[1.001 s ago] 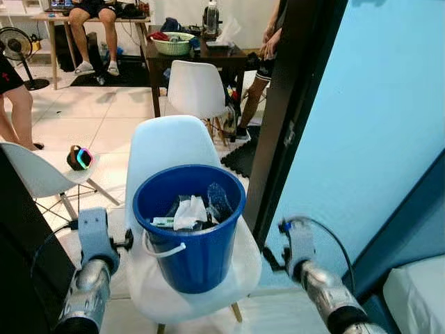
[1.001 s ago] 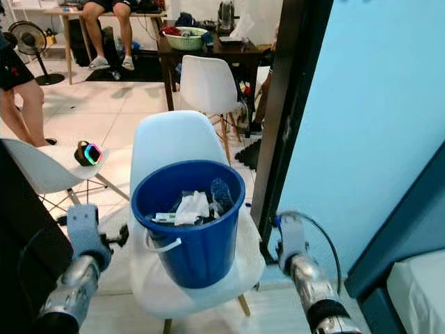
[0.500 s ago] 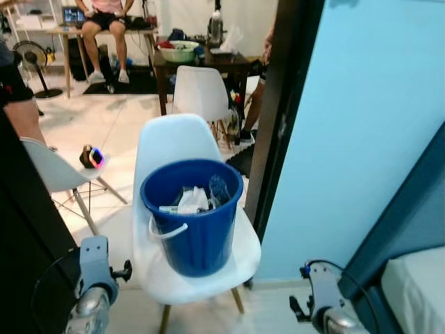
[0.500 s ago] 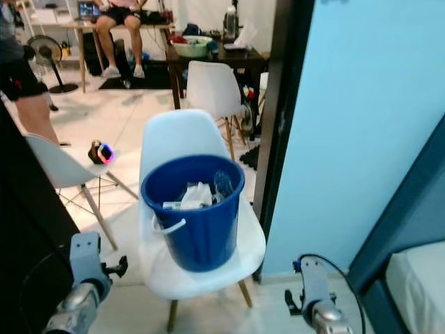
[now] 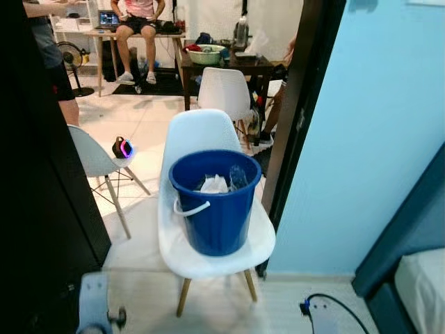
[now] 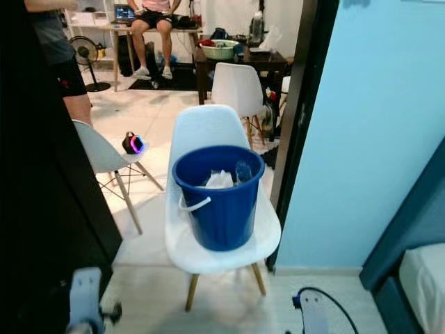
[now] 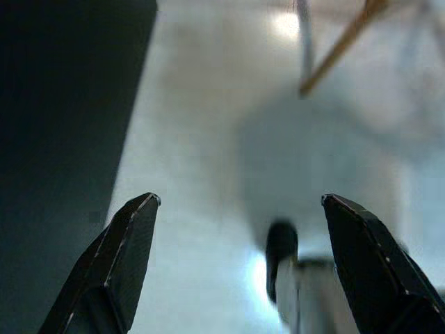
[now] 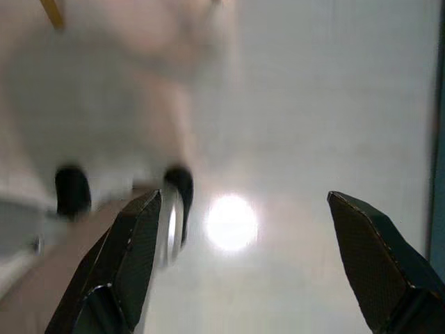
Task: Clean up the room
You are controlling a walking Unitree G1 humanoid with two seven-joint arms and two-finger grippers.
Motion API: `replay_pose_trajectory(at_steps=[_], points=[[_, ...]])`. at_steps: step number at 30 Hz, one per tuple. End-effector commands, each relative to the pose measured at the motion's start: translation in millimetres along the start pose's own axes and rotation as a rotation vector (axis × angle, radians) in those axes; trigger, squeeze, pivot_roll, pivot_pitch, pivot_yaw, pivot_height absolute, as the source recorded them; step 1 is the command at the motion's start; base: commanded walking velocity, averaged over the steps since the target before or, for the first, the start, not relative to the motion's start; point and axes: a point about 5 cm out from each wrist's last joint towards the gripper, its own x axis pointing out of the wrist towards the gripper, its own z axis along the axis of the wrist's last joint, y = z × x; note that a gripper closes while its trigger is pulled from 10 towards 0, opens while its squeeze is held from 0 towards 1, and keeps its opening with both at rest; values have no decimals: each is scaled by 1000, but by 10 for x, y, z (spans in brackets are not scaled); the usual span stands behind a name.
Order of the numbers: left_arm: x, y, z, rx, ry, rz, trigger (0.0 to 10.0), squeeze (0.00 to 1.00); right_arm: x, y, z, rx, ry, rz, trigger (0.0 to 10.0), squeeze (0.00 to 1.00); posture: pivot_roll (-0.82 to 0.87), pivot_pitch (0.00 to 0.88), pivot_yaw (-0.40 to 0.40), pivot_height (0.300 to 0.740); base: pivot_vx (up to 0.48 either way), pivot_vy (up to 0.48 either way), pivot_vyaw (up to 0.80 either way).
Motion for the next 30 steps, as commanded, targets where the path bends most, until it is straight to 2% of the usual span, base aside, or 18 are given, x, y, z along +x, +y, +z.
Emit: replay_pose_trajectory(at_steps=[1,2,4,5,6,9,10,17,20,24,27,30], points=[[-34,-50,-176,54,76,-14,10000,0,-7,28,-118,-40,49,-3,10000,0,-32,0,-50,740,0,0,0],[-34,-50,-176,54,76,-14,10000,0,-7,28,-118,-40,49,-3,10000,0,-32,0,-50,740,0,0,0],[-101,-71,-414,99,164,-29,10000,0,-32,16,-297,-65,106,-13,10000,0,-26,0,-54,740,0,0,0],[-101,-71,-414,99,164,-29,10000,0,-32,16,-297,-65,106,-13,10000,0,-26,0,-54,740,0,0,0],[-150,-82,-559,132,216,-41,10000,0,-47,10,-375,-73,129,-17,10000,0,-27,0,-53,740,0,0,0],[-168,-82,-607,142,233,-44,10000,0,-50,10,-396,-78,136,-18,10000,0,-27,0,-53,740,0,0,0],[-196,-78,-680,159,261,-45,10000,0,-72,-16,-485,-88,158,-25,10000,0,-36,0,-47,740,0,0,0],[-204,-81,-699,167,267,-50,10000,0,-92,-63,-546,-87,171,-35,10000,0,-35,0,-49,740,0,0,0],[-193,-92,-673,172,257,-53,10000,0,-77,-59,-485,-96,160,-42,10000,0,-32,0,-54,740,0,0,0],[-178,-105,-638,174,249,-54,10000,0,-31,27,-318,-114,128,-41,10000,0,-37,0,-57,740,0,0,0],[-167,-125,-613,181,243,-60,10000,0,17,143,-81,-154,80,-30,10000,0,-35,0,-62,740,0,0,0],[-167,-132,-614,183,243,-63,10000,0,27,184,-21,-172,68,-23,10000,0,-33,0,-63,740,0,0,0]])
